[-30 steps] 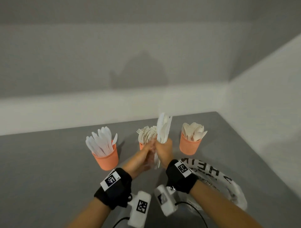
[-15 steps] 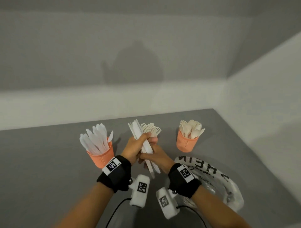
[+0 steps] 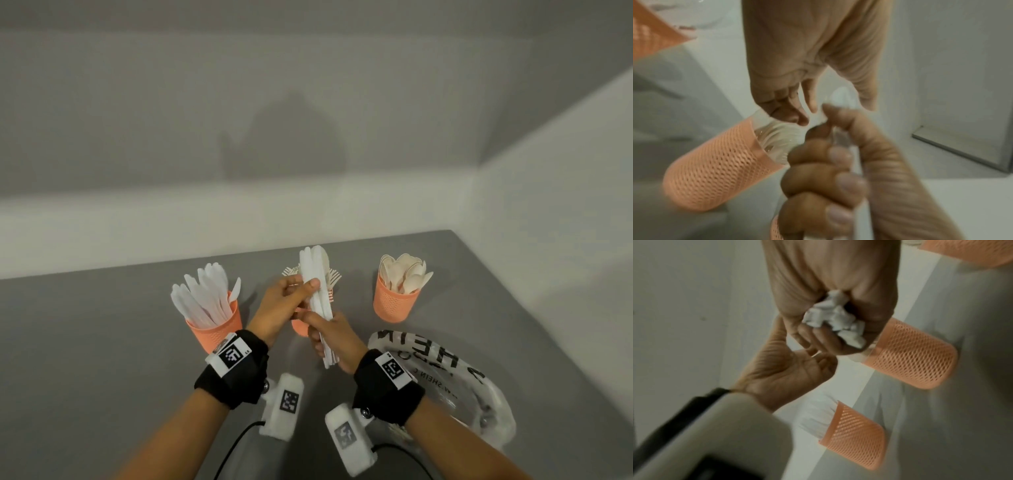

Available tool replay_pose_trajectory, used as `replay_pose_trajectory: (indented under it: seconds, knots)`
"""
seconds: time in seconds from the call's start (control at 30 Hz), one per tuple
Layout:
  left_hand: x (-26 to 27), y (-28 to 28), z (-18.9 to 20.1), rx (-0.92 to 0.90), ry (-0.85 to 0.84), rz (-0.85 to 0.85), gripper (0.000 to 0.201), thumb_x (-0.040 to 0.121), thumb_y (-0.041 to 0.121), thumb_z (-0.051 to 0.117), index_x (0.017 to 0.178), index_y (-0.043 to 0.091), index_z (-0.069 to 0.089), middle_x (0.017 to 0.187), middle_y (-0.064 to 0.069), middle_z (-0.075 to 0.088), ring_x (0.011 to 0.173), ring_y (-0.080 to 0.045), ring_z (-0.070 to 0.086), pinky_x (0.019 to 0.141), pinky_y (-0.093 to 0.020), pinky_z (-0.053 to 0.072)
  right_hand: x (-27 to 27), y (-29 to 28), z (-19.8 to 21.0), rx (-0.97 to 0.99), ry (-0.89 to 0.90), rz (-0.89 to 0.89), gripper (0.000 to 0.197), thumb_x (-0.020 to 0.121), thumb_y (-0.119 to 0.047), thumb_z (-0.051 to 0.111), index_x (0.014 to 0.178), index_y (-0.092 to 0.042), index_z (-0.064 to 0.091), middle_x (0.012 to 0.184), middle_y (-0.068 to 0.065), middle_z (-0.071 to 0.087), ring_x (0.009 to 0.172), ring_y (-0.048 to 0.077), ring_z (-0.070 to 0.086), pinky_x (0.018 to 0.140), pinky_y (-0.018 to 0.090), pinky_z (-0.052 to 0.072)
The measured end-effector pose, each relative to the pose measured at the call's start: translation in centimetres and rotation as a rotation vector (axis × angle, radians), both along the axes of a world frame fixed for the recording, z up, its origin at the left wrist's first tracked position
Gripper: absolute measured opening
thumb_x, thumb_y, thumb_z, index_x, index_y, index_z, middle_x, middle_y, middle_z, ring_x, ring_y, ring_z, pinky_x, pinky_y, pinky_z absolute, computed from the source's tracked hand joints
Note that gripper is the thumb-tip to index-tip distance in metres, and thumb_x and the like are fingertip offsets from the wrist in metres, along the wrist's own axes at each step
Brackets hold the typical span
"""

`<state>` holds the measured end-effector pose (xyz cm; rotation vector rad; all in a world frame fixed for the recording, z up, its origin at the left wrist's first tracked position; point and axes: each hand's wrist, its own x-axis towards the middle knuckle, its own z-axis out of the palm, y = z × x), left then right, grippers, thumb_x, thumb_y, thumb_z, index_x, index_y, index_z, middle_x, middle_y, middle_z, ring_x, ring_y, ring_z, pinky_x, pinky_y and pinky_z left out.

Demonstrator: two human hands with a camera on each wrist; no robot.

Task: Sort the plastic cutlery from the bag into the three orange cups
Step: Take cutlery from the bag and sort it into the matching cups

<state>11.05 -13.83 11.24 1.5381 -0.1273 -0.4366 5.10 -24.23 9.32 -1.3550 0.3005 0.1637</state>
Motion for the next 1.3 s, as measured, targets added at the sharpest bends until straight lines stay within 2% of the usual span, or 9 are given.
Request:
replay_pose_trajectory:
  seconds: [0.13,0.4,0.53,0.6,0.7,0.83,0.97,1.13,1.3]
  knots:
    - [-0.3,-0.2,-0.4,0.078,-0.039,0.042,0.034,0.086,0.024,0.065,0.107,0.000,0.057,0.070,-0.001,0.061,0.048,-0.001,0.056,0.047,-0.014,0.045,0.2,-0.6,-0.9,-0.143,-0.038,-0.074,0.013,0.090,-0.019,0.060,0.094,-0.006,0.057,0.050,-0.003,0.043,0.033,0.002,0.037,0.037,0.016,0.034]
    - [-0.6,-1.4,-1.2,0.235,-0.073,0.055,0.039,0.088,0.025,0.063,0.107,-0.007,0.054,0.083,-0.016,0.061,0.062,-0.015,0.056,0.043,-0.012,0.043,-0.1,-0.7,-1.6,-0.222,-0.035,-0.006,0.032,0.088,-0.010,0.061,0.118,-0.003,0.052,0.063,-0.002,0.050,0.038,0.000,0.048,0.041,0.014,0.038]
    - [-0.6,-0.7,-1.0,0.080,0.045,-0.021,0.039,0.093,0.024,0.054,0.114,-0.009,0.054,0.099,-0.033,0.062,0.078,-0.031,0.057,0.068,-0.035,0.051,-0.3,-1.5,-1.5,-0.052,-0.031,0.071,0.008,0.092,-0.020,0.058,0.098,-0.016,0.054,0.051,-0.009,0.050,0.038,0.001,0.043,0.039,0.014,0.036]
    - [-1.0,-0.5,-0.9,0.027,0.059,-0.046,0.031,0.096,0.022,0.048,0.113,-0.002,0.057,0.088,-0.020,0.064,0.071,-0.023,0.058,0.067,-0.032,0.051,-0.4,-1.3,-1.1,-0.009,-0.055,0.081,0.018,0.095,-0.028,0.050,0.107,-0.015,0.054,0.054,-0.015,0.061,0.047,-0.004,0.056,0.046,0.008,0.041]
    - [-1.3,-0.6,-1.1,0.014,0.032,-0.035,0.030,0.099,0.023,0.041,0.108,0.001,0.058,0.073,-0.012,0.056,0.057,-0.015,0.050,0.056,-0.024,0.044,0.0,-1.0,-1.4,-0.016,-0.063,0.064,0.045,0.095,-0.044,0.044,0.127,-0.014,0.053,0.099,-0.003,0.072,0.089,0.001,0.067,0.071,0.011,0.050]
    - [-1.6,-1.2,-1.1,-0.010,0.027,0.025,0.028,0.100,0.022,0.035,0.106,0.005,0.058,0.070,-0.009,0.058,0.055,-0.012,0.055,0.056,-0.023,0.045,0.2,-0.6,-1.7,-0.048,-0.028,0.021,0.052,0.094,-0.049,0.045,0.127,-0.009,0.053,0.077,-0.008,0.065,0.063,-0.001,0.061,0.057,0.014,0.047]
    - [-1.2,-0.8,-0.9,-0.044,0.078,0.168,0.031,0.096,0.015,0.036,0.071,0.010,0.054,0.063,-0.010,0.054,0.057,-0.021,0.053,0.057,-0.024,0.048,0.3,-0.9,-1.7,-0.086,-0.047,0.021,0.041,0.096,-0.038,0.047,0.117,-0.005,0.058,0.075,0.001,0.067,0.057,0.007,0.064,0.050,0.021,0.050]
    - [-0.5,-0.1,-0.8,-0.151,0.178,0.285,0.018,0.096,0.014,0.036,0.083,0.008,0.047,0.044,0.003,0.037,0.035,-0.009,0.039,0.039,-0.020,0.039,0.3,-1.3,-2.2,-0.335,-0.116,-0.056,0.018,0.096,-0.023,0.048,0.101,-0.009,0.058,0.064,0.000,0.053,0.042,0.001,0.050,0.043,0.017,0.039]
    - [-1.7,-0.3,0.2,-0.041,0.017,0.246,0.014,0.092,0.018,0.055,0.081,0.010,0.052,0.030,0.009,0.038,0.025,-0.001,0.033,0.030,-0.011,0.026,0.5,-1.0,-2.5,-0.478,-0.163,-0.157,0.011,0.089,-0.013,0.053,0.099,-0.012,0.057,0.084,0.004,0.060,0.078,0.017,0.056,0.068,0.023,0.045]
